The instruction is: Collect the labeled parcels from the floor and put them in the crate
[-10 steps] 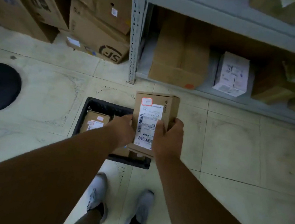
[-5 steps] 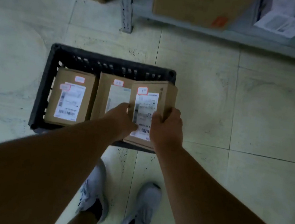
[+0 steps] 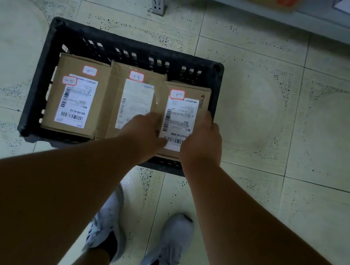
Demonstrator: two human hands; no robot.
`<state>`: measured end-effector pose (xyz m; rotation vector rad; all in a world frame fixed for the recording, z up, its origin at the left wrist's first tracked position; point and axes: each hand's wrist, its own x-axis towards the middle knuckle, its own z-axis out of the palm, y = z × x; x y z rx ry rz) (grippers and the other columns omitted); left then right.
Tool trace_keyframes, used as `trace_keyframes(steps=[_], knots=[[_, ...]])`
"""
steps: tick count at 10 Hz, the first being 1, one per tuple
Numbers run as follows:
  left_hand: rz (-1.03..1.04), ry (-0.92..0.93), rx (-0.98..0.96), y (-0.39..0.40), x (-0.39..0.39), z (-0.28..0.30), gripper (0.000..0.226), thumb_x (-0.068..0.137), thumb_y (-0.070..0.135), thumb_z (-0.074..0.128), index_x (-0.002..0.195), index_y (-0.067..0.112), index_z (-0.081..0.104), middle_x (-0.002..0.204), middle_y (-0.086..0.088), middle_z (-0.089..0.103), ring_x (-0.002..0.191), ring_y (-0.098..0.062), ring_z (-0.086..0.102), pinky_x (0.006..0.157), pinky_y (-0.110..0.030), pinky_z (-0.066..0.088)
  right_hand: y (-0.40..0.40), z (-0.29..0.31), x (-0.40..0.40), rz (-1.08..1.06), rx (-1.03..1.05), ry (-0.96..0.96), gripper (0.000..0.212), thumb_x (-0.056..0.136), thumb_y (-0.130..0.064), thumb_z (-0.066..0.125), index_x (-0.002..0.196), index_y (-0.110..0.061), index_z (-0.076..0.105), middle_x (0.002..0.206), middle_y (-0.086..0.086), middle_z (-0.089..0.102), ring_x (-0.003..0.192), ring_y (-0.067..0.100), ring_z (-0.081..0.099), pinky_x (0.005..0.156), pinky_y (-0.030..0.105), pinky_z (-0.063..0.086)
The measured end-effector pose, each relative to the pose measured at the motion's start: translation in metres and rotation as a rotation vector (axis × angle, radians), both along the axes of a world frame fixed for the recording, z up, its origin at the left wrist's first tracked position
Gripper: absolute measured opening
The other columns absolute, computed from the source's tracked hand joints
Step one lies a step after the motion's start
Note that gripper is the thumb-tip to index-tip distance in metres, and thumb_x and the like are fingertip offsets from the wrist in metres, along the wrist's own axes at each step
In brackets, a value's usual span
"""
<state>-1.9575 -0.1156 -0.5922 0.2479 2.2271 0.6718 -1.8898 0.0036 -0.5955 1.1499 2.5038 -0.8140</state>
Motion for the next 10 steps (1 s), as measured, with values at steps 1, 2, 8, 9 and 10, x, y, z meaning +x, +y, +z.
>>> trace_keyframes(steps=[1,2,8,9,10], knots=[[-0.214,0.062,-0.177,0.012,0.003,-0.004,0.047,0.09,0.025,0.065,0.135,0.025,0.05,0.12,-0.005,0.057,0.094,-0.023,0.063,0.073,-0.028,0.056,0.0,-0.008,0.004,0.23,0.184,-0.124,0.07,0.089,-0.025,0.065,0.148,-0.012,0.03,0.129,0.014,0.045,0.114,0.026,0.047,0.095,0.035,0.048],[-0.325,0.139,-0.305,0.017,0.002,-0.008,0.051,0.09,0.023,0.063,0.138,0.024,0.047,0.121,-0.008,0.051,0.106,-0.028,0.057,0.079,-0.033,0.05,0.001,-0.015,0.005,0.372,0.318,-0.167,0.068,0.088,-0.031,0.065,0.143,-0.008,0.035,0.133,0.016,0.044,0.119,0.029,0.043,0.098,0.037,0.04],[-0.474,0.228,-0.294,0.025,0.014,-0.03,0.03,0.092,0.018,0.059,0.121,0.013,0.06,0.121,-0.008,0.053,0.11,-0.024,0.055,0.092,-0.037,0.051,-0.008,-0.044,0.022,0.77,0.235,-0.238,0.068,0.099,-0.046,0.039,0.157,-0.016,0.021,0.166,0.013,0.014,0.153,0.033,0.001,0.12,0.05,-0.012],[-0.513,0.234,-0.317,0.032,0.009,-0.027,0.031,0.092,0.015,0.059,0.123,0.012,0.059,0.121,-0.009,0.058,0.11,-0.025,0.059,0.092,-0.037,0.053,-0.006,-0.041,0.008,0.727,0.159,-0.229,0.061,0.097,-0.046,0.048,0.151,-0.019,0.039,0.157,0.01,0.035,0.149,0.03,0.023,0.124,0.048,0.003],[-0.426,0.212,-0.275,0.029,-0.004,-0.008,0.033,0.091,0.01,0.059,0.124,0.015,0.059,0.118,-0.008,0.061,0.106,-0.025,0.061,0.091,-0.039,0.053,-0.001,-0.023,-0.004,0.67,0.173,-0.154,0.041,0.095,-0.036,0.057,0.132,-0.021,0.057,0.128,0.005,0.063,0.121,0.025,0.056,0.112,0.043,0.037]])
